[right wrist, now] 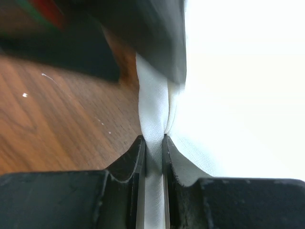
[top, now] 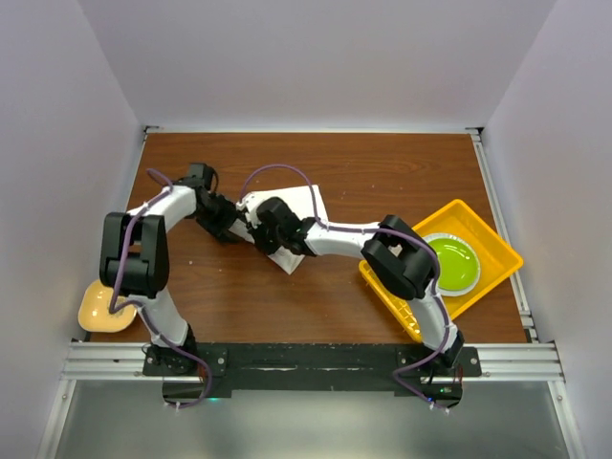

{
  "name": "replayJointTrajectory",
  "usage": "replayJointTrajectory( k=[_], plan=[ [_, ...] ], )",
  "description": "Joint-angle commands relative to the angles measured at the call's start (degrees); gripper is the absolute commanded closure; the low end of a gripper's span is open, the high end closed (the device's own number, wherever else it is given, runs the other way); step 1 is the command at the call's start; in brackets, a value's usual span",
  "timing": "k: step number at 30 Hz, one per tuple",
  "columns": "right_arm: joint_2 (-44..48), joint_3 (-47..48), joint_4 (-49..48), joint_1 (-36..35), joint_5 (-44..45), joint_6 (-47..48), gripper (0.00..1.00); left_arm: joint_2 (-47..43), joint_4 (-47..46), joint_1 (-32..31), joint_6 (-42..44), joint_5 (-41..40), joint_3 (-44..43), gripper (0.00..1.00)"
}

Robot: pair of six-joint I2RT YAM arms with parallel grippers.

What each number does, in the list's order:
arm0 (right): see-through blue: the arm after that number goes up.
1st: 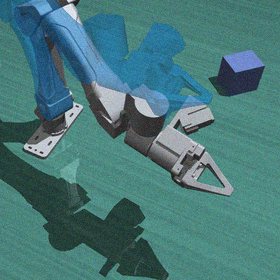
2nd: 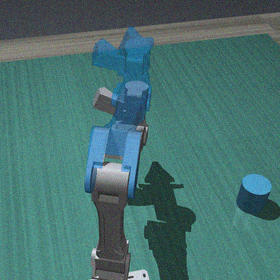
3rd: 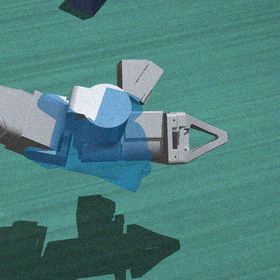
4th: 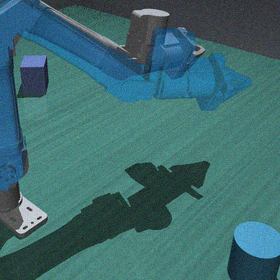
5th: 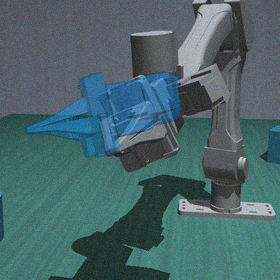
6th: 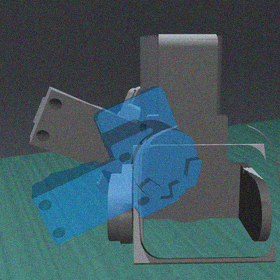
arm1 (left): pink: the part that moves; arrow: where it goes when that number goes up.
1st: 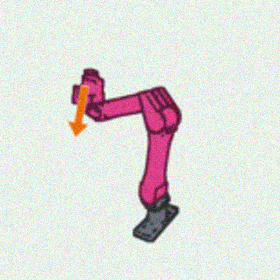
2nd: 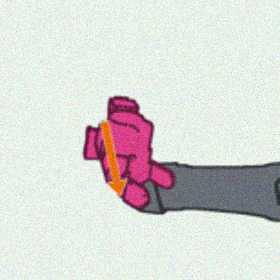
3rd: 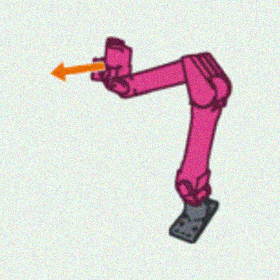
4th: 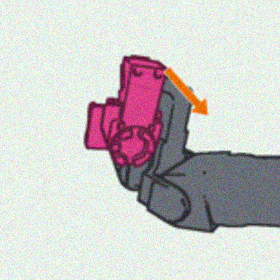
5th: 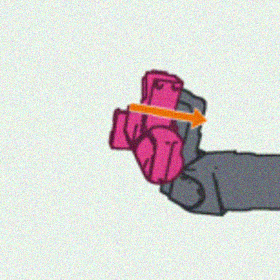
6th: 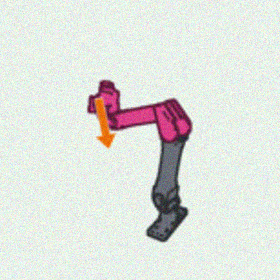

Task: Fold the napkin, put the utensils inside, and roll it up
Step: Roll the napkin with the utensil

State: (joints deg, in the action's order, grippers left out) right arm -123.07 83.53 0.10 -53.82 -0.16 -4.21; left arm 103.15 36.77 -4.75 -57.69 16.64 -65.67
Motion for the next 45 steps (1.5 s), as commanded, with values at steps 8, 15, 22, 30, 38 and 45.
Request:
replayJointTrajectory(
  k=[8,15,22,30,38,45],
  plan=[
    [-10.8,0.0,-2.1,14.5,-41.0,-29.0,1.00,-11.3,-4.5,2.4,8.4,-1.3,0.1,0.24],
    [-18.4,-4.3,-29.7,18.4,-56.5,-56.4,1.00,-10.6,-9.9,-6.9,0.0,1.5,6.9,0.21],
    [-21.0,-2.1,-28.5,19.7,-57.7,-55.5,1.00,-5.4,-14.0,-7.6,-4.4,-1.0,6.2,0.23],
    [-19.7,0.2,-14.2,19.7,-55.5,-42.7,1.00,-4.5,-14.7,-7.5,-9.4,-3.9,7.8,0.32],
    [-19.5,-1.2,-13.7,19.8,-54.9,-41.0,1.00,-3.4,-13.2,-7.0,-11.5,-6.4,8.4,0.42],
    [-19.4,-1.2,-12.5,19.8,-54.5,-39.6,1.00,-8.9,-15.8,-5.4,-12.3,-7.9,10.5,0.39]
  ],
)
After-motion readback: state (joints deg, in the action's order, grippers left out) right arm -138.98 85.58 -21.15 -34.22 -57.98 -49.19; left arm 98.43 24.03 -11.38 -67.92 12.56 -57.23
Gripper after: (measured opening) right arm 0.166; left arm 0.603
